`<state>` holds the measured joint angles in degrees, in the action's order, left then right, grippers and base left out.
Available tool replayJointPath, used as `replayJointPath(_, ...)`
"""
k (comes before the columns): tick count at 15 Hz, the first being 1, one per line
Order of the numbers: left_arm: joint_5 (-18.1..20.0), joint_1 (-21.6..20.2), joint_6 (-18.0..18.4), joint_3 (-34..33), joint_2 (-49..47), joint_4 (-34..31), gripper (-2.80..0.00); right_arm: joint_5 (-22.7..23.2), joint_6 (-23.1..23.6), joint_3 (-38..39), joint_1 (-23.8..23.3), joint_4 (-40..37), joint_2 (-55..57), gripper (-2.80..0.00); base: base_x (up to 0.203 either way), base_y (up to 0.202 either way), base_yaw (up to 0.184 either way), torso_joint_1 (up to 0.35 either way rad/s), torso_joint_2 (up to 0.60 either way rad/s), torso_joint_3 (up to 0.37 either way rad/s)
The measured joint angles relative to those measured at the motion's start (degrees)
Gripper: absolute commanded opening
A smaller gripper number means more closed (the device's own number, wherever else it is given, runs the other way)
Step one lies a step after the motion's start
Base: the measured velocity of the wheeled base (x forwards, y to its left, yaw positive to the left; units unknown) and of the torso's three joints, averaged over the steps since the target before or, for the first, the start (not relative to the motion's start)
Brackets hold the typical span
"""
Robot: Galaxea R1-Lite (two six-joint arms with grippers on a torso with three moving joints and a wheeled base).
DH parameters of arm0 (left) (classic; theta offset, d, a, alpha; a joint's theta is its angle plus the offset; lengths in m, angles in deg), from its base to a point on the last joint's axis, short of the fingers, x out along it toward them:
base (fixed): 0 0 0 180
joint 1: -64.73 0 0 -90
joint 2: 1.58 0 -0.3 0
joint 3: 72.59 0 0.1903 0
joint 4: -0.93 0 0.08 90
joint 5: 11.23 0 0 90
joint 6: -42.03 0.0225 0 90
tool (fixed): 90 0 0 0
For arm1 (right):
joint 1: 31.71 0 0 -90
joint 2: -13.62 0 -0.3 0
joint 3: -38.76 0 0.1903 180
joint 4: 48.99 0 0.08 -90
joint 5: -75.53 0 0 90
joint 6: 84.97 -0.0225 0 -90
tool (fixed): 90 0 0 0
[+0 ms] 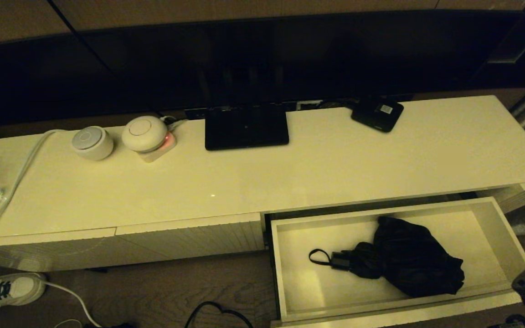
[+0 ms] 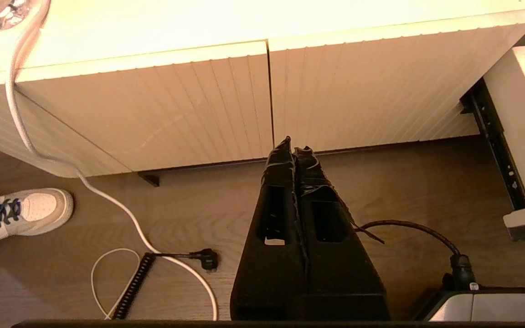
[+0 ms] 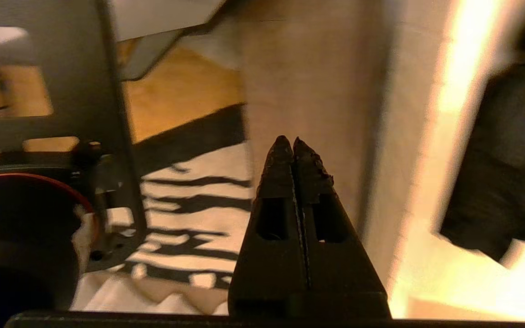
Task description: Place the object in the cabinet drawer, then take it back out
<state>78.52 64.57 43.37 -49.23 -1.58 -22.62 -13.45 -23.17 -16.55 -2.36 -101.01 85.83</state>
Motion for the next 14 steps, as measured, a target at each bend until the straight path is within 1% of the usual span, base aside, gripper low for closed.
replayJointPath(6, 0.0, 0.0, 0.0, 0.0, 0.0, 0.0, -2.80, 0.4, 0.1, -0.2, -0.5, 0.5, 8.9, -2.80, 0.000, 0.000, 0.000, 0.000, 0.00, 0.000)
replayJointPath(8, 0.0, 0.0, 0.0, 0.0, 0.0, 0.0, -2.80, 0.3, 0.2, 0.3, -0.5, 2.9, 11.4, -2.80, 0.000, 0.000, 0.000, 0.000, 0.00, 0.000)
replayJointPath(11, 0.0, 0.0, 0.0, 0.0, 0.0, 0.0, -2.80, -0.2, 0.2, 1.5, -1.6, 9.1, 15.9, -2.80, 0.000, 0.000, 0.000, 0.000, 0.00, 0.000)
replayJointPath(14, 0.0, 0.0, 0.0, 0.0, 0.0, 0.0, -2.80, -0.4, 0.2, 2.2, -4.6, 19.2, 20.0, -2.80, 0.000, 0.000, 0.000, 0.000, 0.00, 0.000)
